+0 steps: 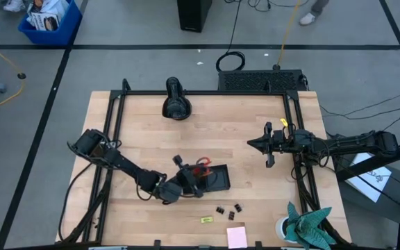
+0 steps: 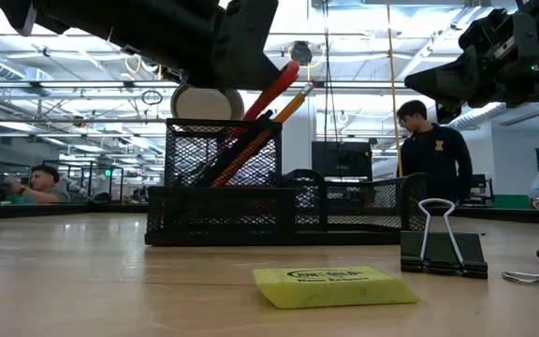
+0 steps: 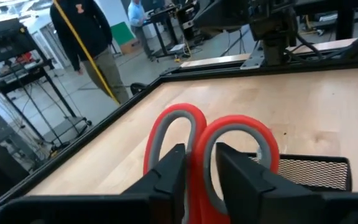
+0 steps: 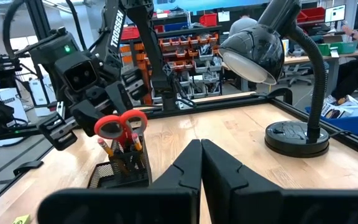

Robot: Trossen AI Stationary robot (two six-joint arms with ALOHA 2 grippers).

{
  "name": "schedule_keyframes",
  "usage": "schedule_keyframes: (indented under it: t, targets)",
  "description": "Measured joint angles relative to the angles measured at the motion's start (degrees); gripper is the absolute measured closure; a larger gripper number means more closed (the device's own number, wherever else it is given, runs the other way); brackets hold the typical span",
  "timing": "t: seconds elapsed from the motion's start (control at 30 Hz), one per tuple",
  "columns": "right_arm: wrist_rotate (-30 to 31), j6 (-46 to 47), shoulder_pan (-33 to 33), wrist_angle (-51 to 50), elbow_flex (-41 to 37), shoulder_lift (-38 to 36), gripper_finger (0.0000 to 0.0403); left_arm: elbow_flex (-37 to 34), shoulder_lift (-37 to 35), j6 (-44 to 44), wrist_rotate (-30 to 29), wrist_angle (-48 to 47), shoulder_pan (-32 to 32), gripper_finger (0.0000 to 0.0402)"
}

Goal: Pick and place office supplies into organizer
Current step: Put the red scissor into the desk organizer

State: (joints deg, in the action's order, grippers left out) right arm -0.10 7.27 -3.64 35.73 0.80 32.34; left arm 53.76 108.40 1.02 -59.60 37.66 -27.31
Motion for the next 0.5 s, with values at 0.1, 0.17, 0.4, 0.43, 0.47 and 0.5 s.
schedule_keyframes:
  t: [0.1, 0.17, 0.4, 0.43, 0.47, 0.5]
  targets:
    - [0.0, 0.0, 0.0, 0.0, 0.0, 0.0, 0.0399, 0.0, -0.3, 3.0, 0.2, 1.6, 0.0, 0.0282]
    - [0.0, 0.0, 0.0, 0.0, 0.0, 0.0, 0.0399, 0.0, -0.4, 4.9, 0.1, 3.5, 0.0, 0.0267]
    - [0.0, 0.0, 0.0, 0.0, 0.0, 0.0, 0.0399, 0.0, -0.5, 13.1, 0.0, 9.0, 0.0, 0.0235]
    - [0.0, 0.0, 0.0, 0.0, 0.0, 0.0, 0.0399, 0.0, -0.5, 14.0, 0.0, 10.1, 0.0, 0.0233]
    - [0.0, 0.0, 0.0, 0.0, 0.0, 0.0, 0.0399, 0.0, -0.8, 14.5, 0.0, 10.7, -0.2, 0.0232]
    - [0.0, 0.0, 0.0, 0.0, 0.0, 0.0, 0.0399, 0.0, -1.3, 14.6, 0.0, 10.4, -0.3, 0.0232]
